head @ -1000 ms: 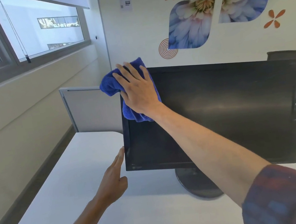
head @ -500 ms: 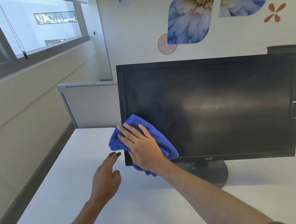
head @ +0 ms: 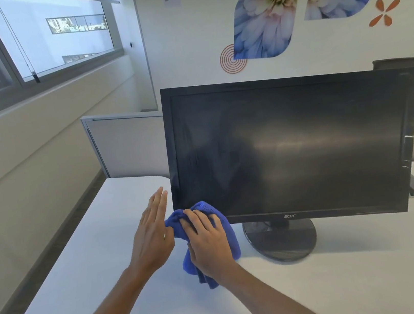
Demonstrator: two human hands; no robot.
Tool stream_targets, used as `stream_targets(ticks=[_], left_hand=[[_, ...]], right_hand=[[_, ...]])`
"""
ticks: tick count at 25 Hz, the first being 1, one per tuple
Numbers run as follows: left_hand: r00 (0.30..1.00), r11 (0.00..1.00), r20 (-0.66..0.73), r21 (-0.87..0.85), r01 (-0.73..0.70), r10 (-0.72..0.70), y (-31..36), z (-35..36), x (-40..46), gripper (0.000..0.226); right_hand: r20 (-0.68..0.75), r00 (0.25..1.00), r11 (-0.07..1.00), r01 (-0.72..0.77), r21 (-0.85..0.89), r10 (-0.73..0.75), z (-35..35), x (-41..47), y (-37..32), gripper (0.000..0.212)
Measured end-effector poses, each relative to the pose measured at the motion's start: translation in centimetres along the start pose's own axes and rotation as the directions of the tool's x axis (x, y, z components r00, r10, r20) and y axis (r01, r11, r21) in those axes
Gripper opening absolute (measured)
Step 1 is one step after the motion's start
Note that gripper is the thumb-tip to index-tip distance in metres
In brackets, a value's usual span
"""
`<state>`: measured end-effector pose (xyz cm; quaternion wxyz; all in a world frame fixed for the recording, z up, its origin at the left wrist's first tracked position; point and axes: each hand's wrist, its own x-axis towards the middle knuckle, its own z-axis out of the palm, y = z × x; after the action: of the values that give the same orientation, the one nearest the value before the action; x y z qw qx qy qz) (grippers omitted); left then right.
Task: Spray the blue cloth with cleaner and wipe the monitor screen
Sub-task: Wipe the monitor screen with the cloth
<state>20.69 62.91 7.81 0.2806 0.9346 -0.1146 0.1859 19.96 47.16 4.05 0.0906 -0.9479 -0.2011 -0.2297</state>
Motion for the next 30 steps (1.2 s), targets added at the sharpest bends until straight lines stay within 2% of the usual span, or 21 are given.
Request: stream_targets(ticks=[4, 11, 14, 20, 23, 30], left_hand=[[0.990, 0.996, 0.125, 0.051, -0.071, 0.064, 0.0, 0.7, 0.7, 0.064], [0.994, 0.989, 0.104, 0.140, -0.037, 0.023, 0.6, 1.0, 0.6, 0.084], [0.994, 0.988, 0.107, 0.152, -0.031, 0.015, 0.8, 0.8, 0.6, 0.088], [0.995, 1.000, 0.104, 0.012, -0.003, 0.002, 2.0, 0.0, 0.8, 0.081], [0.996, 0.997, 0.088, -0.081, 0.004, 0.003, 2.4, -0.3, 0.7, 0.073], [0.989, 0.993, 0.136, -0.099, 0.071, -0.057, 2.0, 0.7, 0.6, 0.080]], right_hand=[[0.015, 0.998, 0.996, 0.070, -0.056, -0.069, -0.2, -0.4, 1.3, 0.056], [-0.012, 0.995, 0.986, 0.098, -0.137, -0.101, -1.8, -1.6, 5.8, 0.059], [-0.006, 0.998, 0.983, 0.068, -0.168, -0.070, -2.7, -1.7, 6.2, 0.054], [-0.089, 0.995, 0.999, -0.041, -0.009, 0.040, -3.6, 0.6, 3.4, 0.050], [-0.063, 0.997, 0.999, -0.037, 0.037, 0.039, -2.9, 1.6, 1.5, 0.050], [0.030, 0.999, 0.996, 0.023, -0.083, -0.020, -1.7, 1.2, 1.1, 0.046]])
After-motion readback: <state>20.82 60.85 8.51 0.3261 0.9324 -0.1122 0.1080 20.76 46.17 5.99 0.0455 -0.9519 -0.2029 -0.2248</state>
